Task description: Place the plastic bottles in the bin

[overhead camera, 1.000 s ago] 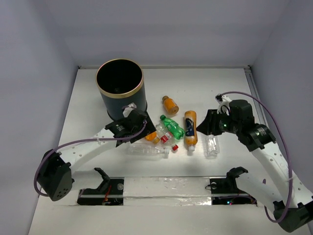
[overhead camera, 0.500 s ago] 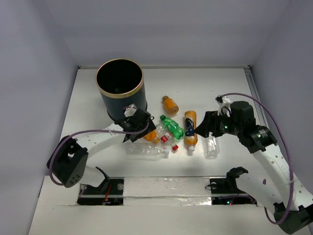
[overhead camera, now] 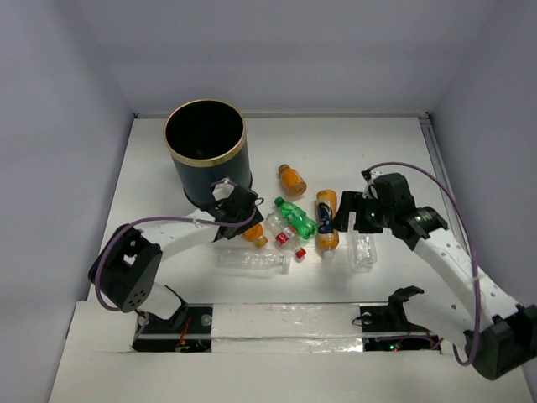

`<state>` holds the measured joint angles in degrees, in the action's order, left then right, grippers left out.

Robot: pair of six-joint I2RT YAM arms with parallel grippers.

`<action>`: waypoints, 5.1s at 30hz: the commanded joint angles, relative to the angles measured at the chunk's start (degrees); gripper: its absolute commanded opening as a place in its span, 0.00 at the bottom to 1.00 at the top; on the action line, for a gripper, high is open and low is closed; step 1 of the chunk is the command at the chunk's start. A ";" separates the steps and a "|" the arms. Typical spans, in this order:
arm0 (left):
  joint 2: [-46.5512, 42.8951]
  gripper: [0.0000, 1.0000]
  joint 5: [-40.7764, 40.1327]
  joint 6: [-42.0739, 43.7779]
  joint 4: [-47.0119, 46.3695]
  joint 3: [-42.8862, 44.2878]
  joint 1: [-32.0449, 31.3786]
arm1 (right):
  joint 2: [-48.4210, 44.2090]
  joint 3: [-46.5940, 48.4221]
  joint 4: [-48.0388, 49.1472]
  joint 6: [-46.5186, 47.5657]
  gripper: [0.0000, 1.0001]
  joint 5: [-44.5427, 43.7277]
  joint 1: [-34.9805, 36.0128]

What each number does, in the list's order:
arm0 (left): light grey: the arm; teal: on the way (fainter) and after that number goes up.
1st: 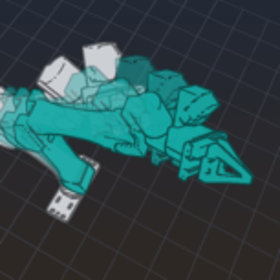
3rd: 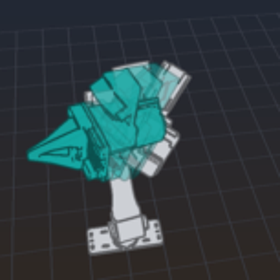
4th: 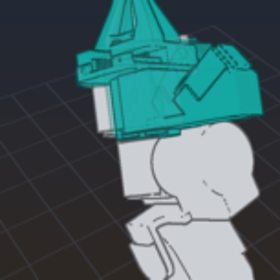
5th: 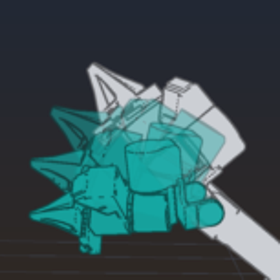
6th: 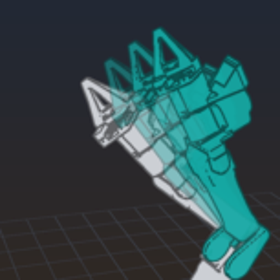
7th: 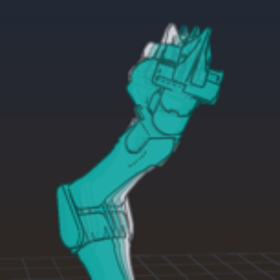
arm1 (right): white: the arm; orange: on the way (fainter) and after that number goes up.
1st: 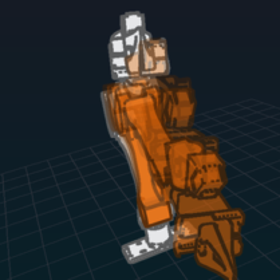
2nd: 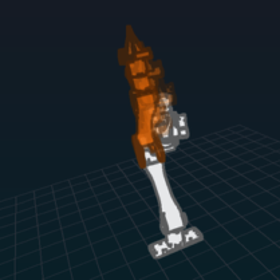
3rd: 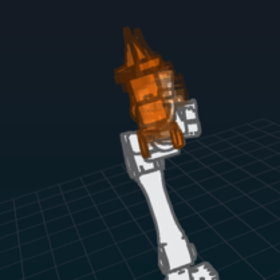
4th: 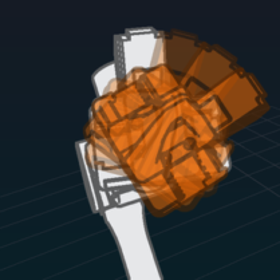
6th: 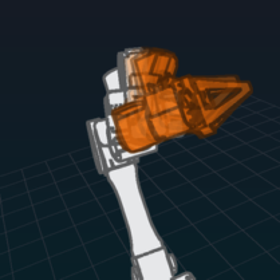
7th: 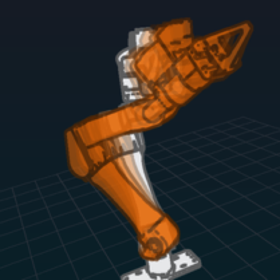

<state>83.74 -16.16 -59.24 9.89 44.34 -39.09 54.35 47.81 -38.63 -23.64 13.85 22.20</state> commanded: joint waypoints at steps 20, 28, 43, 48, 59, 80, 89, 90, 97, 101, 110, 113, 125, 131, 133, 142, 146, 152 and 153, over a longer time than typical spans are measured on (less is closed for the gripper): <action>-25.92 0.48 -7.38 15.90 15.60 23.40 0.68 | 40.21 16.26 15.08 -2.11 0.87 -12.44 0.30; -12.75 0.48 -7.76 29.88 15.08 49.26 12.77 | 43.92 16.70 16.13 -2.20 0.59 -13.67 0.30; 2.48 0.83 -3.53 34.73 10.95 52.00 22.57 | 21.24 31.62 8.05 -2.02 0.53 -12.11 0.91; -6.48 0.90 -2.03 34.46 10.66 45.06 22.57 | 25.97 48.75 11.02 -6.05 0.53 -8.23 3.90; -29.07 0.82 3.85 26.03 17.26 38.54 22.57 | 55.05 87.52 20.34 -14.06 0.56 -12.70 16.73; -34.61 0.81 10.45 22.50 20.79 44.08 17.12 | 74.06 100.37 27.13 -6.25 0.95 -26.16 23.85; -32.16 0.82 10.27 24.43 19.90 47.06 17.12 | 53.38 80.98 24.13 6.13 0.84 -16.42 23.86; -31.89 0.82 10.71 24.70 19.99 47.50 17.12 | 50.19 72.86 24.22 7.71 0.43 -13.09 23.86; -29.08 0.78 13.26 25.58 20.96 48.83 17.12 | 29.43 39.79 15.17 16.77 0.10 12.85 26.05; -27.76 0.77 14.23 25.32 20.96 48.91 17.12 | 24.14 31.38 12.54 18.27 0.55 12.96 28.95; -23.46 0.77 17.56 25.93 24.56 56.20 17.12 | 36.41 35.41 4.80 26.26 1.00 4.72 44.49; -23.36 0.77 17.22 26.11 26.32 58.23 17.12 | 40.82 37.00 2.43 29.52 1.00 -1.00 48.89; -18.79 0.75 19.76 26.99 33.00 75.10 17.12 | 46.11 33.84 5.93 33.83 1.00 -11.64 55.15; -19.50 0.74 20.91 26.64 32.03 72.91 17.12 | 52.86 37.26 5.76 36.38 1.00 -13.22 55.67; -19.50 0.74 20.73 26.72 32.12 73.17 17.12 | 54.45 37.79 6.46 37.17 1.00 -15.15 55.68; -20.11 0.72 20.47 26.46 33.00 73.26 17.12 | 62.54 40.33 11.91 36.30 0.97 -14.72 55.68; -20.46 0.71 20.64 26.20 32.74 73.87 17.12 | 63.34 44.03 13.58 34.28 0.72 -14.37 55.68; -19.85 0.71 22.66 25.85 32.04 76.33 17.12 | 59.23 48.77 11.22 32.43 0.55 -18.84 55.68; -19.76 0.70 23.62 25.50 31.77 76.86 17.12 | 57.73 49.30 10.95 31.91 0.55 -19.73 55.68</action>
<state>64.36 4.84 -33.41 44.45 118.56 -21.76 118.58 93.03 -28.93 10.00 -1.93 77.34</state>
